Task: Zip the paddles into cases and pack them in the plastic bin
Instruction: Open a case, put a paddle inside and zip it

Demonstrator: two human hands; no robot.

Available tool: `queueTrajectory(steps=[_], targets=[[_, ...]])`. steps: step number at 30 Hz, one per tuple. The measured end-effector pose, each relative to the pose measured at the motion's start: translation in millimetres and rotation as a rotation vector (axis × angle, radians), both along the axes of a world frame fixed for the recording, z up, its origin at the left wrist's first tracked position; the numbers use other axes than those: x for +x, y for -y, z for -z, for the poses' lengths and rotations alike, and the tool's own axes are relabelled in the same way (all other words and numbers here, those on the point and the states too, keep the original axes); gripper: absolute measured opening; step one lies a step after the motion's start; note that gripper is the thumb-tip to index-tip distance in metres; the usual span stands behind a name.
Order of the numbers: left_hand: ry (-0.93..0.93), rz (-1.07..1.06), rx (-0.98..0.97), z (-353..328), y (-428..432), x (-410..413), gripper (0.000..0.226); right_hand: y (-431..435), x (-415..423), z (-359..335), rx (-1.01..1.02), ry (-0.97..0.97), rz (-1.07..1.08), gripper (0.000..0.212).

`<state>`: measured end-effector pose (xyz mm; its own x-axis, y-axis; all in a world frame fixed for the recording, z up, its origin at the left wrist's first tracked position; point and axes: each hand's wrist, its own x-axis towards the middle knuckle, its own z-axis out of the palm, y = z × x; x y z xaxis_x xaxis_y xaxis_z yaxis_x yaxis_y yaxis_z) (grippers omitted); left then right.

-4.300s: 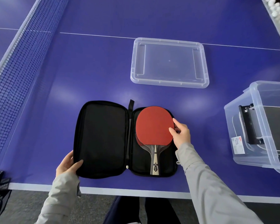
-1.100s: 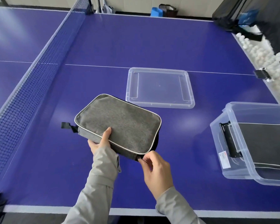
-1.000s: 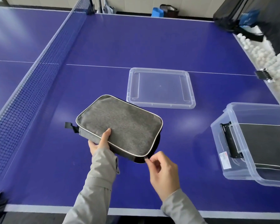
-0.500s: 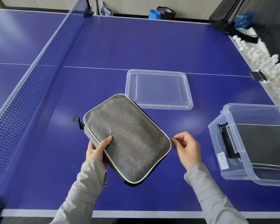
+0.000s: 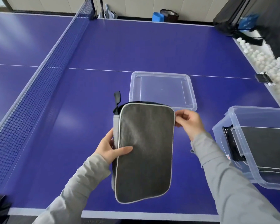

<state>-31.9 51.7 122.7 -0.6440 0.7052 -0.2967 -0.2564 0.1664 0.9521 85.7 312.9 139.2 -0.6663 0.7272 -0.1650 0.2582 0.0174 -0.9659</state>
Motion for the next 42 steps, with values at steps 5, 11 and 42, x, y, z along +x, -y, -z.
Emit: queueTrajectory(steps=[5,11,42], targets=[[-0.213,0.127,-0.064,-6,6,-4,0.059,-9,-3,-24,0.124,0.011,-0.094,0.027],[-0.511,0.258,-0.261,-17,1,-17,0.065,15,-15,-48,0.291,-0.021,-0.215,0.031],[0.613,-0.65,0.088,41,1,-25,0.026,137,-3,25,-0.753,-0.076,0.251,0.062]])
